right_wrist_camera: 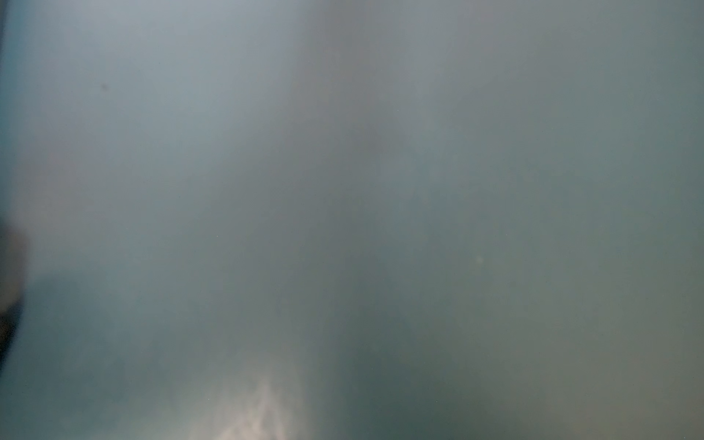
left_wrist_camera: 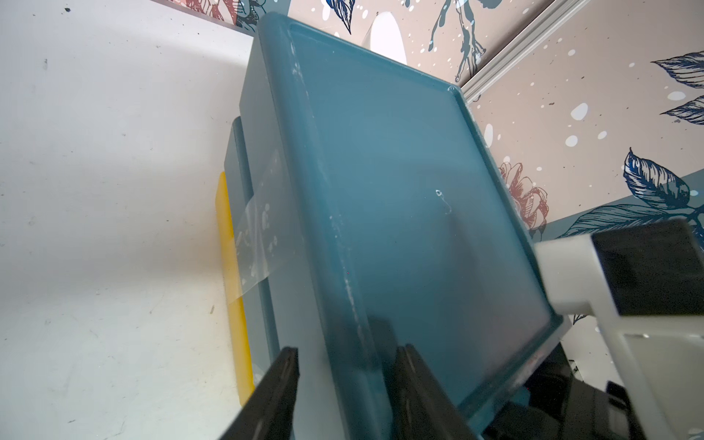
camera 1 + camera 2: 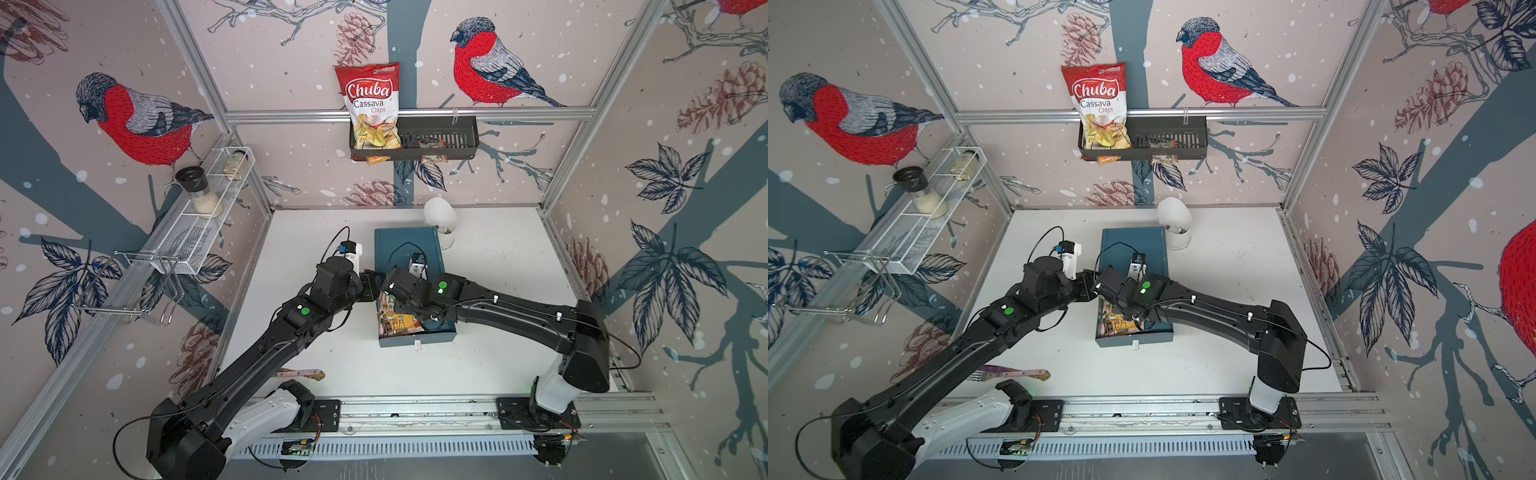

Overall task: Take the seed bags out of the drawer
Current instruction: Pick up the seed packet from the drawer.

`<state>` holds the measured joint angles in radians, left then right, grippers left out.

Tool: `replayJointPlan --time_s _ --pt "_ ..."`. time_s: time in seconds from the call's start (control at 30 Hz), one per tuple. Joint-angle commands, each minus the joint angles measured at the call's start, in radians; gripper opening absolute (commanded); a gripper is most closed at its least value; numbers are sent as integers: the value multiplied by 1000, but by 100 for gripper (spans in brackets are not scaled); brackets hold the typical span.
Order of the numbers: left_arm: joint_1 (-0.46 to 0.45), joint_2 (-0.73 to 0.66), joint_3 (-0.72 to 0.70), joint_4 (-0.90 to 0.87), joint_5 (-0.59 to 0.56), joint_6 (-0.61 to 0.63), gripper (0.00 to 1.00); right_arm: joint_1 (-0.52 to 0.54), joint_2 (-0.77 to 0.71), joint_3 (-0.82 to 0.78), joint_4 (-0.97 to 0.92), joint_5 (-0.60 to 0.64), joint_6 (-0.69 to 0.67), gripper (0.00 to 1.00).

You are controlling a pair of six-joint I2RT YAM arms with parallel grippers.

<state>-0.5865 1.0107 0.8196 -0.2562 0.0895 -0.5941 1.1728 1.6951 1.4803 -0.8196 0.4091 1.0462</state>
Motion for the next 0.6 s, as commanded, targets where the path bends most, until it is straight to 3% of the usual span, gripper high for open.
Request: replayJointPlan --time_s 0.0,0.17,0.4,0.57 --pt "1 1 -15 -108 -2 22 45 -4 6 4 -15 -52 -5 28" --pt "1 -6 -23 -112 -14 18 45 -4 8 38 -56 -36 -7 13" --pt "1 -15 -49 -97 -28 25 45 -1 -13 95 -117 -14 -5 0" --pt "1 -26 -69 -90 -40 41 45 -17 -47 81 -88 -80 16 0"
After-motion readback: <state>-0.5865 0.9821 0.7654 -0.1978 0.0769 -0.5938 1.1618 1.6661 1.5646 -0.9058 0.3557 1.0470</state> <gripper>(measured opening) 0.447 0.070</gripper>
